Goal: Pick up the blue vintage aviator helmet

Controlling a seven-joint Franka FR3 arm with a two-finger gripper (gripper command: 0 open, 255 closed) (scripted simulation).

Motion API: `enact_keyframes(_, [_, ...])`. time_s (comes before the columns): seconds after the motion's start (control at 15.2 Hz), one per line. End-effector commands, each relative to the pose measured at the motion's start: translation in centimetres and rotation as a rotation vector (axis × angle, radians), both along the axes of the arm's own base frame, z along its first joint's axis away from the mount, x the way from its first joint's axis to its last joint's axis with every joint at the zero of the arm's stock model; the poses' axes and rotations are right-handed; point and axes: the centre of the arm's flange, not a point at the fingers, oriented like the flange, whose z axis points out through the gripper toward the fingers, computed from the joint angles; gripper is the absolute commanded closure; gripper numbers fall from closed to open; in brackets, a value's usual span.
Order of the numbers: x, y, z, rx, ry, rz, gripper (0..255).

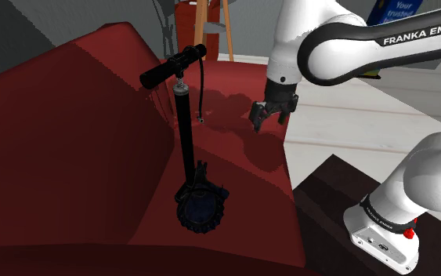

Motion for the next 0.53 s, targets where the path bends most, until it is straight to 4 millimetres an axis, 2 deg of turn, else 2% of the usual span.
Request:
enact_keyframes(0.0, [0.7, 2.3, -1.2, -0.008, 0.004, -0.028, 0])
enact_keyframes(0.46, [3.9, 10.1, -5.9, -0.039, 0.018, -0.113, 0])
